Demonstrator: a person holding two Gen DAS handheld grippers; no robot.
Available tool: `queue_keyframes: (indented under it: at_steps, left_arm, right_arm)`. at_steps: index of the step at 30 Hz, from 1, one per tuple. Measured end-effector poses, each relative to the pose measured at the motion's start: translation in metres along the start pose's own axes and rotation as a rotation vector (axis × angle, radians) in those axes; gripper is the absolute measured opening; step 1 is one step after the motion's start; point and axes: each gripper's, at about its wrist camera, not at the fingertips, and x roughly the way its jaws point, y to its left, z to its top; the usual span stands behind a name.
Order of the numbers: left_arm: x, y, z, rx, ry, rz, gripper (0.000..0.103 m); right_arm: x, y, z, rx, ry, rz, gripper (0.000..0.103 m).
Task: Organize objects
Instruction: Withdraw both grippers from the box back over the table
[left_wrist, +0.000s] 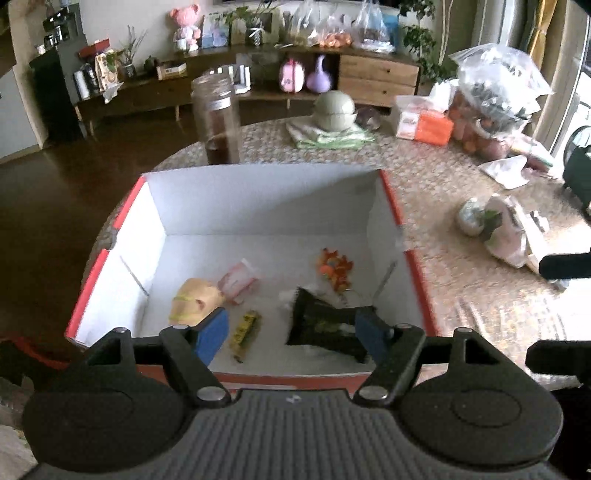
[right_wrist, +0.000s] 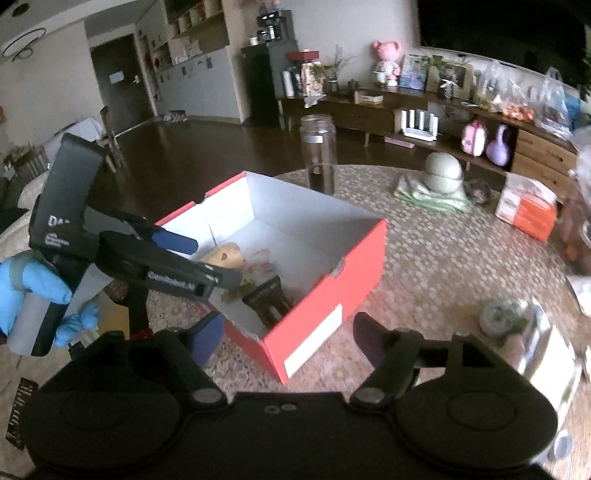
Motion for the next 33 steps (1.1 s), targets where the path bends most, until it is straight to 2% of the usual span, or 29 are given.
queue_keyframes:
  at_steps: [1,3,8,12,24,33]
  left_arm:
    - [-0.001,-0.004,-0.001,-0.001,-0.004,-0.011,0.076]
    - [-0.004,-0.015,-0.004,-0.002,-0.013,-0.036,0.085]
    - [-0.007,-0.046,-0.011,0.019,-0.028,-0.082,0.087]
    - [-0.005,-0.071,-0.016,0.042,-0.037,-0.119,0.102]
    - [0.013,-0.143,-0.012,0.113,-0.029,-0.174,0.102]
    - [0.035,-0.193,-0.001,0.156,-0.007,-0.202,0.102]
  right_arm:
    - [-0.004,-0.004,-0.006,0.012,-0.001,-0.006,0.078]
    - [-0.011,-0.011,-0.017,0.033,-0.001,-0.017,0.079]
    - [-0.03,-0.033,-0.046,0.083,-0.013,-0.066,0.08]
    - [-0.046,-0.053,-0.066,0.116,-0.03,-0.13,0.08]
    - [-0.098,-0.127,-0.118,0.224,-0.057,-0.308,0.08]
    - [-0.112,-0.165,-0.141,0.243,-0.043,-0.383,0.08]
